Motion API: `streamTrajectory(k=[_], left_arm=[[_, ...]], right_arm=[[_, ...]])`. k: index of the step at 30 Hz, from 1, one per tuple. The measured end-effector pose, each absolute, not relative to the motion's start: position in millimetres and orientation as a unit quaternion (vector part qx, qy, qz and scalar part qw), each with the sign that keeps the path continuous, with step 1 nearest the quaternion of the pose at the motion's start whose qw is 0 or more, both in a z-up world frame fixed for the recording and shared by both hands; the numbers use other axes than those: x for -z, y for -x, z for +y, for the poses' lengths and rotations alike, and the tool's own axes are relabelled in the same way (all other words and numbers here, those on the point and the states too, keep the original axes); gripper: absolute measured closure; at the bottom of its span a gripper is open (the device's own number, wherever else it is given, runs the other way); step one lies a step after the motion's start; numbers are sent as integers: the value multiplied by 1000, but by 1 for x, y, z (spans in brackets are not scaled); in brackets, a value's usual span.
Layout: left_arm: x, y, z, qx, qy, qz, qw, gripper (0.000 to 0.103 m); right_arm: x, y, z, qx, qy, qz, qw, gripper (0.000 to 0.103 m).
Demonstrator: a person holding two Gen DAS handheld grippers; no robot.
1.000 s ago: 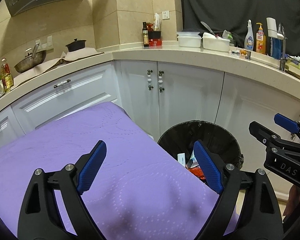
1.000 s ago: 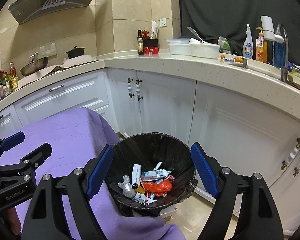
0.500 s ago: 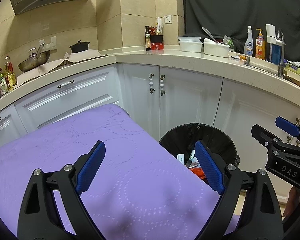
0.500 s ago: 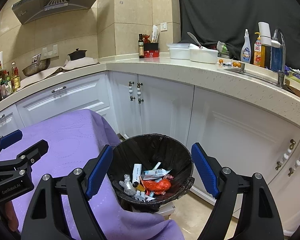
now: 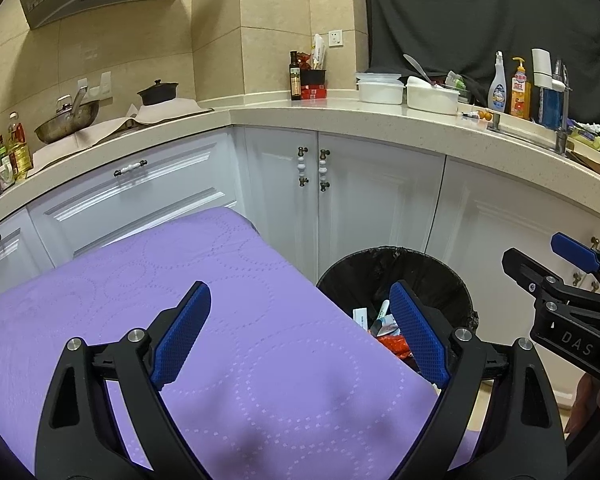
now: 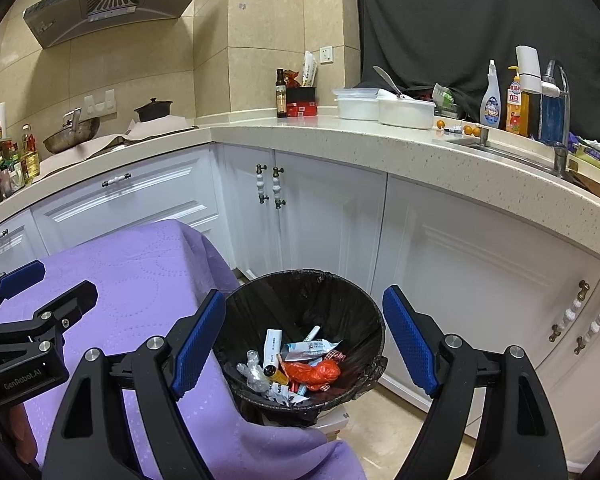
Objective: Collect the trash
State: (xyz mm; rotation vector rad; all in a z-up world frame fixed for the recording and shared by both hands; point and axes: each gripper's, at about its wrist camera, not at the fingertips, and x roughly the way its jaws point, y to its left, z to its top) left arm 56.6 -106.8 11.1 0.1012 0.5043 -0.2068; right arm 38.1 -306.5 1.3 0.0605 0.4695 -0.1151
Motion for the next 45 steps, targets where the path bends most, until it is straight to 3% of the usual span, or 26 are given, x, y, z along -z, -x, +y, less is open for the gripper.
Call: streamTrajectory(k=[45], left_arm=[[-11, -60, -104, 100, -43, 252, 962, 14]], right_arm=[[-2, -38, -306, 57, -30, 233, 970, 25]])
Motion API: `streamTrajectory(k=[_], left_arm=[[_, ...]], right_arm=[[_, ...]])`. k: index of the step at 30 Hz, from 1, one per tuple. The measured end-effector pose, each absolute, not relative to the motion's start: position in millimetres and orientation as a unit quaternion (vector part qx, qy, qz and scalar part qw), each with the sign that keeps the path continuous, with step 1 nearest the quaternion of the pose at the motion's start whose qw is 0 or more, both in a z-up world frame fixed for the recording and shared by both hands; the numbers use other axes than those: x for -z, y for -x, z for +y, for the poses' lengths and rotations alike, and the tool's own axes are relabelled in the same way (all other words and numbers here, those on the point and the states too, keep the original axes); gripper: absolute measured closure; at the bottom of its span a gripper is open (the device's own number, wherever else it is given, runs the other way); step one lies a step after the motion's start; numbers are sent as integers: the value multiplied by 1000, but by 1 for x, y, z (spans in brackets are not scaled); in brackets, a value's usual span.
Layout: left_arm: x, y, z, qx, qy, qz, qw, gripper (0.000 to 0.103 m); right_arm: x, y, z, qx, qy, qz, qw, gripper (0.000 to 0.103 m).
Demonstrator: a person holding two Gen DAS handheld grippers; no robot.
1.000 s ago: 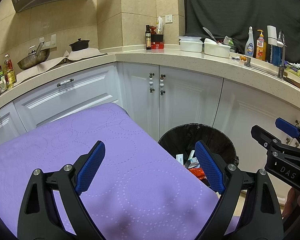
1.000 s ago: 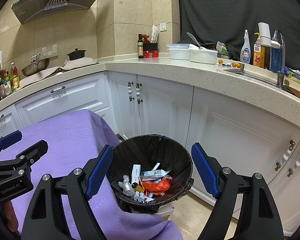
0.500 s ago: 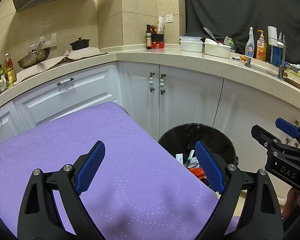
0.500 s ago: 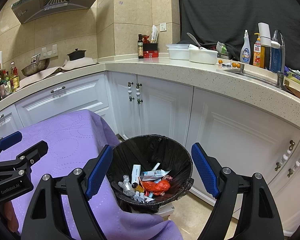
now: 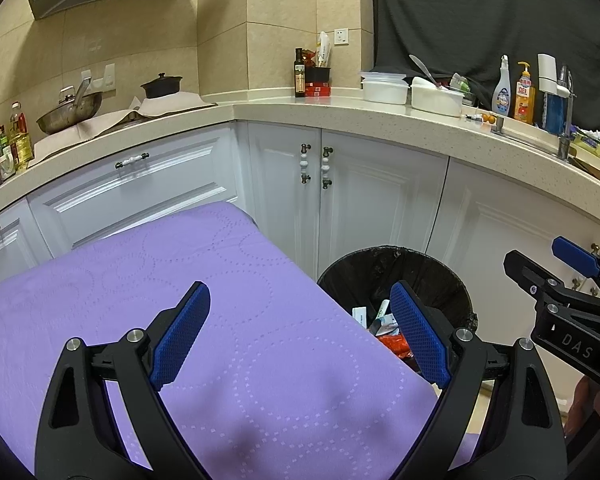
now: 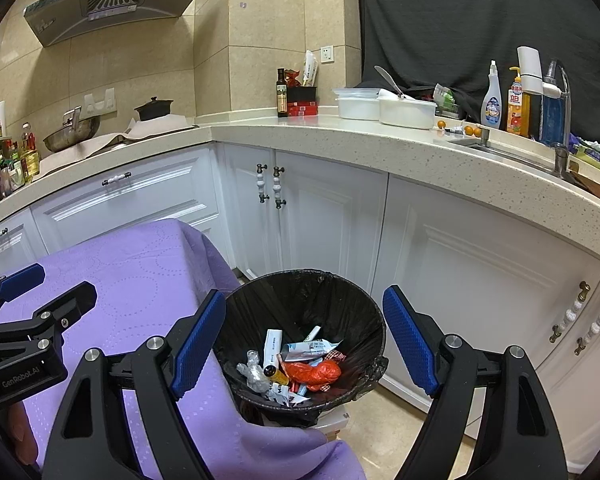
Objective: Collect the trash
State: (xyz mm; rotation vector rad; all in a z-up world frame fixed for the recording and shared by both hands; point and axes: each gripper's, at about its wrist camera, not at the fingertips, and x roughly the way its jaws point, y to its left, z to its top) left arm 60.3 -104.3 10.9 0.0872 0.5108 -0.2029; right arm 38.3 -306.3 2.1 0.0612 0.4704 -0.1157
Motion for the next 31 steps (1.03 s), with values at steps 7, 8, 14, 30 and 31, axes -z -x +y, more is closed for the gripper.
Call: streamTrajectory(k=[7, 8, 14, 30, 31], left_arm=[[-11, -61, -106, 102, -43, 252, 961, 10], [-11, -60, -107, 103, -43, 251, 962, 6], [-11, -59, -113, 111, -48, 251, 961, 5], [-7, -72, -90, 80, -44, 269, 959, 5], [-4, -74, -83, 71, -40, 277, 958, 5]], right_arm=[[-2, -38, -306, 57, -30, 232, 971, 25], [-3, -39, -306, 57, -30, 232, 971, 25], [-2, -38, -306, 57, -29, 233, 970, 25], [-1, -46, -294, 29, -21, 235, 971, 23], [-1, -48, -291, 24, -20, 236, 971, 23]])
